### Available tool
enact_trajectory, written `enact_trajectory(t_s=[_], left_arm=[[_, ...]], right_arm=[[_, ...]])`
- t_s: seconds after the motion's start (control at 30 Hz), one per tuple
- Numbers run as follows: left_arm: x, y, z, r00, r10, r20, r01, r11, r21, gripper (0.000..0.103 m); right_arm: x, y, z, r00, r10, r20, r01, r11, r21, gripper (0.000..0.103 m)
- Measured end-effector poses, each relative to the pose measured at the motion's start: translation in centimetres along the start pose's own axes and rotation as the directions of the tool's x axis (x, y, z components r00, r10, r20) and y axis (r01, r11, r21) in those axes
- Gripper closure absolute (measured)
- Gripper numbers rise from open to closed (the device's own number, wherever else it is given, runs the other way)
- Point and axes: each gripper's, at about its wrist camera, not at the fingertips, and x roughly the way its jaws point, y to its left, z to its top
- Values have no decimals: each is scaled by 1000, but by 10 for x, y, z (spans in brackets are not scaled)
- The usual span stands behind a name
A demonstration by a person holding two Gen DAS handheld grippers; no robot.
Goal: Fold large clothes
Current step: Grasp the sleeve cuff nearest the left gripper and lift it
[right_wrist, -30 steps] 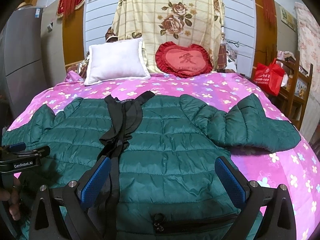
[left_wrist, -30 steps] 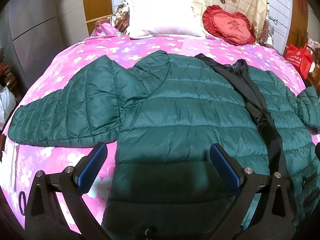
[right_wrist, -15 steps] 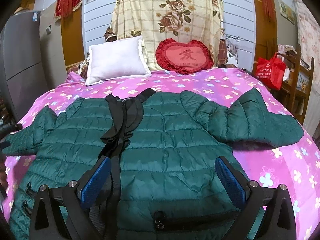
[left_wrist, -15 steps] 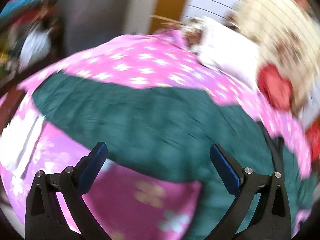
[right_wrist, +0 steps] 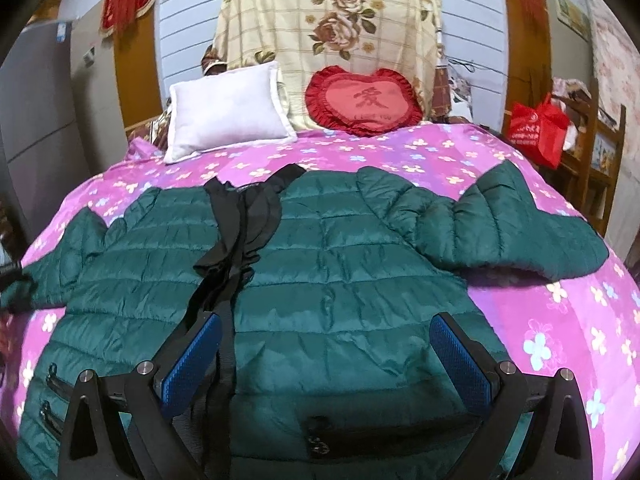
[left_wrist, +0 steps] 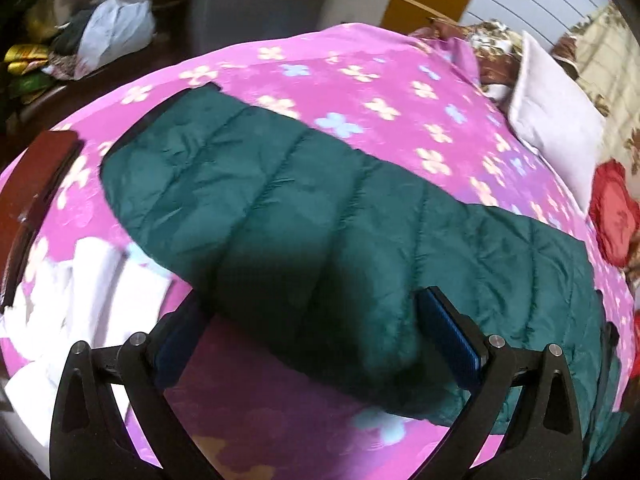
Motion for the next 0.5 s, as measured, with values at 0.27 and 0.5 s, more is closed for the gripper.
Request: enact_trajectory(t_s=[0.27, 0.5], left_arm=[[9, 10, 15, 994, 20, 105, -21, 1000, 9, 1], [31, 44, 58, 990, 89, 106, -85, 996, -38, 1]], right_arm=[[2, 9, -3, 1000, 3, -6, -3, 1000, -28, 0], [3, 3, -2, 1000, 10, -17, -10, 1000, 0, 0]])
